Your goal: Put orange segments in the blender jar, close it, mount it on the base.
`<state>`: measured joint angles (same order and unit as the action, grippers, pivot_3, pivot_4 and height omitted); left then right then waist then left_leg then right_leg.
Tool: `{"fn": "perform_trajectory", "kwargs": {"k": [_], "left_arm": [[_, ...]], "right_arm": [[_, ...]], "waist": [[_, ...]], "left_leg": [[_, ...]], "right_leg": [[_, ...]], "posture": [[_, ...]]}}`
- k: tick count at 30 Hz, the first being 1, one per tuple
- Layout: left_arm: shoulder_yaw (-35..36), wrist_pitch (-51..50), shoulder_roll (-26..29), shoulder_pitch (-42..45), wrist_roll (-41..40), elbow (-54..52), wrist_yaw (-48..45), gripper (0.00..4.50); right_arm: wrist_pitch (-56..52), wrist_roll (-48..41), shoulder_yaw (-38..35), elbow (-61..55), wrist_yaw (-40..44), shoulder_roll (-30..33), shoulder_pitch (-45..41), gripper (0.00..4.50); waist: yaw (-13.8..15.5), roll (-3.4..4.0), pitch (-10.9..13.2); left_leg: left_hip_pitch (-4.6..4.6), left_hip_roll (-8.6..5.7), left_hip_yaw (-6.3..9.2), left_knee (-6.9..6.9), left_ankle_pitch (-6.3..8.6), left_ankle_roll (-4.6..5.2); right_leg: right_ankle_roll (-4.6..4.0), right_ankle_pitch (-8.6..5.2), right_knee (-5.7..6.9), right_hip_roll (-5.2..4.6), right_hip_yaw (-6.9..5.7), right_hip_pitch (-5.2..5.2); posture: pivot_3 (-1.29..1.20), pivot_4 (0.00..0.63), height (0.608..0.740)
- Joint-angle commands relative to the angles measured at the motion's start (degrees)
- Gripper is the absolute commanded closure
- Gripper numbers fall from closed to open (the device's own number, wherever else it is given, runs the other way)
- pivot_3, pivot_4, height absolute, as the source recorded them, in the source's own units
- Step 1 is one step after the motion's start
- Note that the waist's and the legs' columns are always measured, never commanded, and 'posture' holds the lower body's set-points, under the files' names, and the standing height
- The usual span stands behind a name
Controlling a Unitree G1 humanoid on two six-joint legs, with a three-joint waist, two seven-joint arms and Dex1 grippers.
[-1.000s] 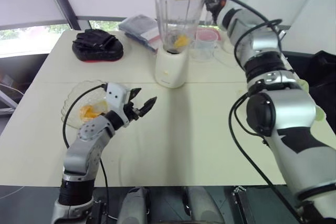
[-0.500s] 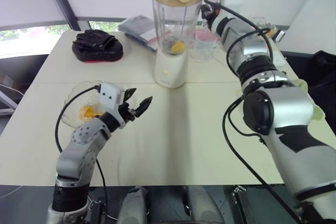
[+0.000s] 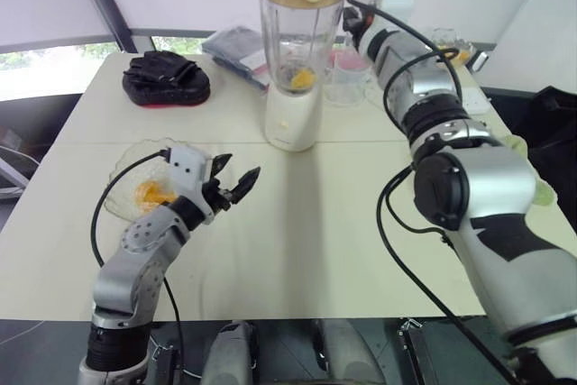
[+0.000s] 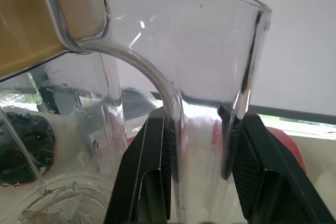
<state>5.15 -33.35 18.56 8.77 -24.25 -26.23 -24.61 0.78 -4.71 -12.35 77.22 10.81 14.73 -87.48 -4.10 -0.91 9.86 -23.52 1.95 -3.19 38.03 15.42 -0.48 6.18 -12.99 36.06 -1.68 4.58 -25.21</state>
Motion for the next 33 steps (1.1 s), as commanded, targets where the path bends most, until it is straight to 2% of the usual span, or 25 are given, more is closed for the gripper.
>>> {"fn": "perform_trajectory", "kwargs": {"k": [1,33], "left_arm": [[-0.24,0.06,0.47,0.05,-0.43,-3.60,0.75,0.92],[-1.34,0.31,0.54,-1.62,-0.54,-5.92,3.13,0.92]], "right_arm": [[2.42,-0.06,-1.51,-0.89,-0.70,0.20,-3.19,3.45],[5.56,2.11,-3.65,-0.20,-2.46,-0.76,-3.30,3.45]], "waist": [[0.01,0.00,0.00],[0.00,0.01,0.01]], "left_leg": [[-0.01,0.00,0.01,0.00,0.00,0.00],[-0.02,0.00,0.00,-0.01,0.00,0.00]], "right_leg": [[0.00,0.00,-0.01,0.00,0.00,0.00],[0.00,0.00,-0.02,0.00,0.00,-0.01]], "posture": [[0.00,0.150,0.740],[0.00,0.150,0.740]]}}
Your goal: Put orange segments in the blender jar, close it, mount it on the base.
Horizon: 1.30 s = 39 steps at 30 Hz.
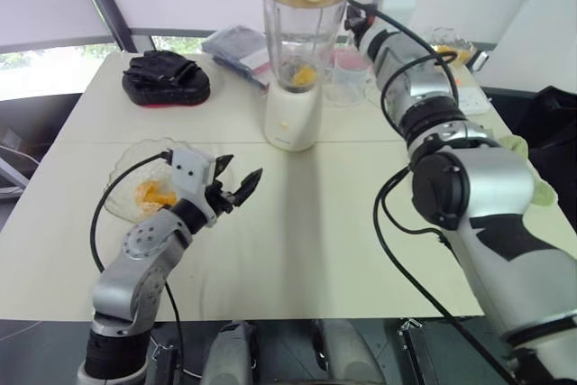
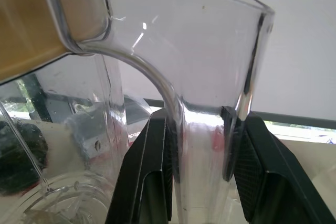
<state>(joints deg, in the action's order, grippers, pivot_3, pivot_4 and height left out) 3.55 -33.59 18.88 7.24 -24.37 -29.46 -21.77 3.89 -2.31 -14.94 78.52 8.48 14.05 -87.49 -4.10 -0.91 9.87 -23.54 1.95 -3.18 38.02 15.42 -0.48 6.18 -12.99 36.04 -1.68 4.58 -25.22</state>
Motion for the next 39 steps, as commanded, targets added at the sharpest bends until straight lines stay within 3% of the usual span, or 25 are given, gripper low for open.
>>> {"fn": "perform_trajectory", "kwargs": {"k": [1,39], "left_arm": [[0.24,0.56,0.22,-0.09,-0.40,-2.69,0.35,0.92],[-1.05,0.51,0.27,-0.81,0.29,-3.78,1.51,0.92]], "right_arm": [[2.41,-0.22,-1.05,-1.44,-0.12,-0.15,-3.28,3.45],[2.62,3.87,-0.85,-0.79,-0.68,-0.80,0.83,3.45]], "waist": [[0.00,0.00,0.00],[0.04,0.00,0.01]], "left_leg": [[0.00,0.00,0.00,0.00,0.00,0.00],[-0.01,0.00,0.00,0.00,0.00,0.00]], "right_leg": [[0.00,0.00,0.00,0.00,0.00,0.00],[0.00,0.00,-0.01,0.00,0.00,0.00]], "posture": [[0.00,0.150,0.740],[0.00,0.150,0.740]]}}
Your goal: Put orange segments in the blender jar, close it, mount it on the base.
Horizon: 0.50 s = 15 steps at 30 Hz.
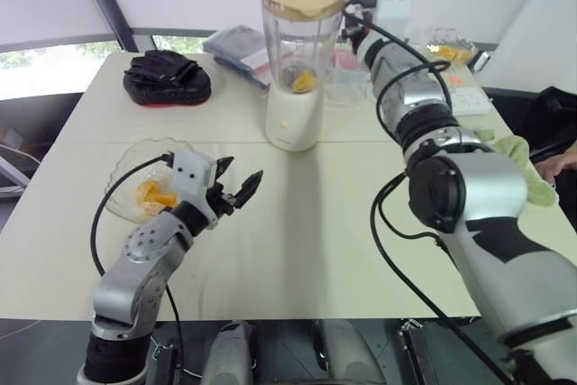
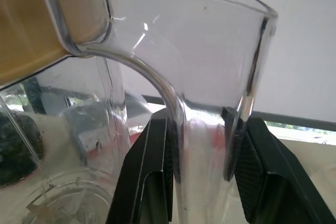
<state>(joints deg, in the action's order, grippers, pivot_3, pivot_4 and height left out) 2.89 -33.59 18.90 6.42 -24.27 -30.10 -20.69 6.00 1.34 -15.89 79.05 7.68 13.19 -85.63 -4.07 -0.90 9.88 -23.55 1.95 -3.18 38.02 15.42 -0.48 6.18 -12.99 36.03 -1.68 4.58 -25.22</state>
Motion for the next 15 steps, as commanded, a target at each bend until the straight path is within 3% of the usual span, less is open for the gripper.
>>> {"fn": "perform_trajectory", "kwargs": {"k": [1,15], "left_arm": [[-0.41,0.50,0.26,-0.02,0.25,-3.17,0.50,0.92],[-1.11,0.63,0.48,0.20,0.48,-3.18,1.54,0.92]], "right_arm": [[0.00,0.17,-0.07,-1.26,0.18,0.02,-0.79,3.45],[-7.01,1.67,0.57,-0.75,0.43,0.35,0.03,3.45]], "waist": [[0.02,0.00,0.00],[0.02,-0.03,-0.03]], "left_leg": [[0.00,0.00,0.00,0.00,0.00,0.00],[0.04,0.00,0.02,0.00,0.00,0.00]], "right_leg": [[0.00,0.00,0.00,0.00,0.00,0.00],[0.00,0.00,0.01,0.00,-0.01,0.06]], "posture": [[0.00,0.150,0.740],[0.00,0.150,0.740]]}}
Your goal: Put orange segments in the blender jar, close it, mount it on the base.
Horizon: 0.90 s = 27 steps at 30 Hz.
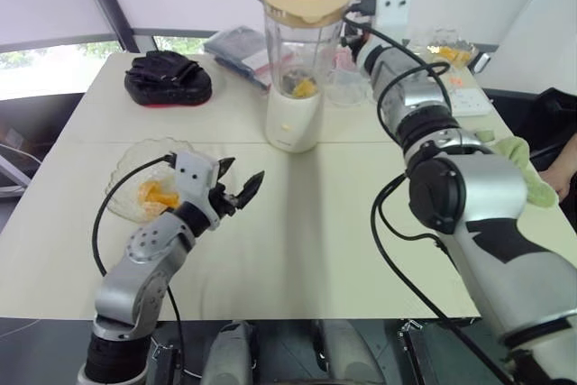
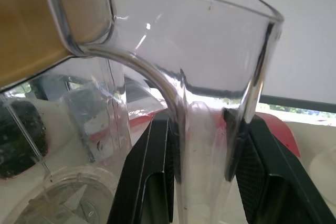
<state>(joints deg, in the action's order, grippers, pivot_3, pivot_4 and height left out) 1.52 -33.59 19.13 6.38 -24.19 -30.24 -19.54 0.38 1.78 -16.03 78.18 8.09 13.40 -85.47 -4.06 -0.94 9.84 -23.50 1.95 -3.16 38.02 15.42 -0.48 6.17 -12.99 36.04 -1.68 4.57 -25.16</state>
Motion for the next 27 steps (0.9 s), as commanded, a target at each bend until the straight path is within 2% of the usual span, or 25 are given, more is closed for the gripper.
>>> {"fn": "perform_trajectory", "kwargs": {"k": [1,17,21,24,27], "left_arm": [[0.19,0.63,0.24,0.33,0.37,-3.00,0.48,0.92],[-0.48,0.65,0.45,1.60,0.39,-2.21,0.45,0.92],[-0.56,0.70,0.40,1.52,0.42,-2.28,0.55,0.86],[-0.67,0.85,0.30,1.33,0.47,-2.34,0.61,0.86],[-0.81,1.14,0.23,1.03,0.53,-2.28,0.53,0.86]], "right_arm": [[-1.38,1.27,0.66,0.09,-0.04,0.12,-0.18,3.45],[-1.58,0.86,0.10,0.03,1.15,0.02,0.06,3.45],[-1.75,0.52,-0.40,0.00,0.73,0.08,0.33,1.61],[-1.54,0.97,-0.08,-0.04,-0.08,0.27,0.38,0.03],[-1.21,1.20,-0.03,-0.06,0.02,0.40,0.42,0.03]], "waist": [[0.01,0.00,0.00],[0.01,0.00,0.00],[-0.02,0.00,0.00],[-0.03,0.01,0.01],[-0.17,0.01,0.01]], "left_leg": [[0.00,0.00,0.00,0.00,0.00,0.00],[0.01,0.00,0.01,0.00,0.00,0.00],[0.01,0.00,0.00,0.00,0.00,0.00],[0.00,0.00,-0.01,0.00,0.00,-0.01],[0.00,0.00,-0.01,0.00,0.00,-0.01]], "right_leg": [[0.00,0.00,0.00,0.00,0.00,0.00],[0.00,0.00,0.00,0.00,-0.01,0.01],[0.00,0.00,-0.01,0.00,-0.01,0.01],[0.00,0.00,0.00,0.00,0.00,0.01],[0.00,0.00,0.00,0.01,0.00,-0.01]], "posture": [[0.00,0.150,0.740],[0.00,0.150,0.740],[0.00,0.150,0.740],[0.00,0.150,0.740],[0.00,0.150,0.740]]}}
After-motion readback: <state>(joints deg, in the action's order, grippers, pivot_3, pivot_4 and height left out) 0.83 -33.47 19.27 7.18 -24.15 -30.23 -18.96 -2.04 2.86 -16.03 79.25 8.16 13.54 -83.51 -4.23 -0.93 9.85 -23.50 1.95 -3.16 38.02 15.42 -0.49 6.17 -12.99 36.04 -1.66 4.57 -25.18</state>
